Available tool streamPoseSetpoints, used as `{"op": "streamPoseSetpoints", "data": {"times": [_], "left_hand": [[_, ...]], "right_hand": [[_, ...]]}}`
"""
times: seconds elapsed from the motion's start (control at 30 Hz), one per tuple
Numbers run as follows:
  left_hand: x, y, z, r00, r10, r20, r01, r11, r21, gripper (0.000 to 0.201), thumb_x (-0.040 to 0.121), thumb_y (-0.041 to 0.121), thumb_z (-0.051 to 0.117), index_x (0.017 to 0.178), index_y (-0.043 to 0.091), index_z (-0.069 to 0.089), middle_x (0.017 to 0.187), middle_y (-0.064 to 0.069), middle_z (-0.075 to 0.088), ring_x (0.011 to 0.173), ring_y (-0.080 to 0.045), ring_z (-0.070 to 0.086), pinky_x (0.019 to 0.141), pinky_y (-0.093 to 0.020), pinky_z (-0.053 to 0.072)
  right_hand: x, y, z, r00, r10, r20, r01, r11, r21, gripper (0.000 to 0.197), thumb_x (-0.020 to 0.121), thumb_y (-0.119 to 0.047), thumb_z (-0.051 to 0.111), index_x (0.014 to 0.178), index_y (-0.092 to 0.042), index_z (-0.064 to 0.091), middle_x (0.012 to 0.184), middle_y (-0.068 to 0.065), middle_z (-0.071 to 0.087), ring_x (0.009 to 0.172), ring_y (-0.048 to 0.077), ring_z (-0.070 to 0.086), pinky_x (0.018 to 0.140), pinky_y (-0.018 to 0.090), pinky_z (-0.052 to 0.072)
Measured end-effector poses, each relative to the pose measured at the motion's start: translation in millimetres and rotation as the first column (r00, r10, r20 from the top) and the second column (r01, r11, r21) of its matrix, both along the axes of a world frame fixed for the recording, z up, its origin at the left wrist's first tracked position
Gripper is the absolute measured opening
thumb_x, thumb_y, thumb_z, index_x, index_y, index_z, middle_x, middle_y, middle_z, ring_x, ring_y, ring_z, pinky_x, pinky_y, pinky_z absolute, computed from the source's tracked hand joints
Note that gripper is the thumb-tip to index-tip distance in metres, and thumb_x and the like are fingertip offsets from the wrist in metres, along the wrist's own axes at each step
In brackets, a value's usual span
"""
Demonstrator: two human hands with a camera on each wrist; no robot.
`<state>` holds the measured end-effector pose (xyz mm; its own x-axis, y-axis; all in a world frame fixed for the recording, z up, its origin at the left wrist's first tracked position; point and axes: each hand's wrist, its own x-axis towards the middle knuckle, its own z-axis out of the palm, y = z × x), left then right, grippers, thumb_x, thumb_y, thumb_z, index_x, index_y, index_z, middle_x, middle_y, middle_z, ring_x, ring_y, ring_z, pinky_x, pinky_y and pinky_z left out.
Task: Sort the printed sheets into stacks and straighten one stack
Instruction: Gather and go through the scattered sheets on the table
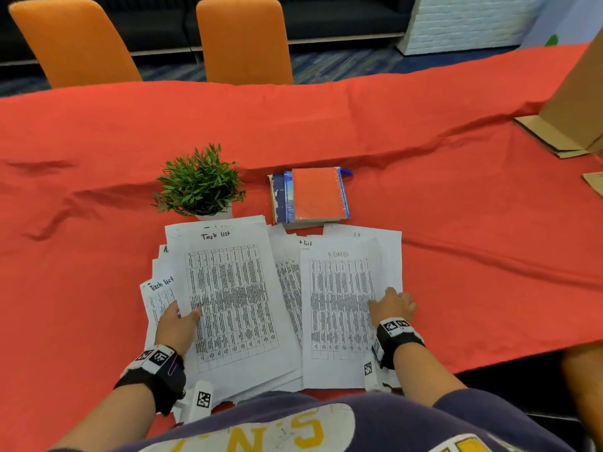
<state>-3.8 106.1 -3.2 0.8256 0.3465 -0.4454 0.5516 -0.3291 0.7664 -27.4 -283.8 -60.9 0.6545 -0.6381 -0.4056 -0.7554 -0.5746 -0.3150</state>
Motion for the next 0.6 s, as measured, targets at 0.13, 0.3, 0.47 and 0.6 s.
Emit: {"op": "streamPoseSetpoints", "data": {"times": [0.13,0.3,0.47,0.6], "left_hand": [[-1,2,1,1.0,0.013,-0.005,-0.013,1.0,-0.011,0.033,0.096,0.013,0.053,0.128,0.013,0.054,0.122,-0.007,0.062,0.105,-0.025,0.056,0.096,-0.042,0.043],[1,3,2,1.0,0.027,0.003,-0.027,1.0,-0.006,0.033,0.096,0.011,0.053,0.129,0.011,0.055,0.122,-0.009,0.062,0.101,-0.023,0.055,0.092,-0.038,0.043],[-1,-3,8,1.0,0.027,-0.005,-0.027,1.0,-0.008,0.03,0.096,0.01,0.052,0.126,0.012,0.055,0.119,-0.004,0.06,0.101,-0.02,0.052,0.093,-0.038,0.04],[0,-7,10,1.0,0.021,0.018,-0.02,1.0,-0.023,0.03,0.096,0.009,0.052,0.126,0.009,0.055,0.114,-0.001,0.059,0.1,-0.02,0.052,0.09,-0.035,0.039]], "right_hand": [[2,-2,-2,0.999,-0.022,0.034,0.023,1.0,-0.01,0.04,0.085,-0.028,0.063,0.12,-0.011,0.055,0.127,0.015,0.042,0.117,0.032,0.042,0.097,0.042,0.038],[1,-4,2,0.995,0.047,0.091,-0.04,0.996,-0.076,0.034,0.087,-0.017,0.059,0.119,-0.008,0.057,0.13,0.012,0.042,0.119,0.03,0.041,0.099,0.04,0.037],[2,-5,5,0.966,0.022,0.256,-0.031,0.999,0.03,0.037,0.087,0.004,0.049,0.123,0.004,0.054,0.125,0.02,0.048,0.114,0.036,0.049,0.095,0.042,0.043],[-1,-10,19,0.885,-0.147,0.442,0.042,0.97,0.241,0.046,0.085,0.013,0.042,0.127,-0.005,0.046,0.117,0.018,0.057,0.101,0.034,0.058,0.088,0.044,0.051]]}}
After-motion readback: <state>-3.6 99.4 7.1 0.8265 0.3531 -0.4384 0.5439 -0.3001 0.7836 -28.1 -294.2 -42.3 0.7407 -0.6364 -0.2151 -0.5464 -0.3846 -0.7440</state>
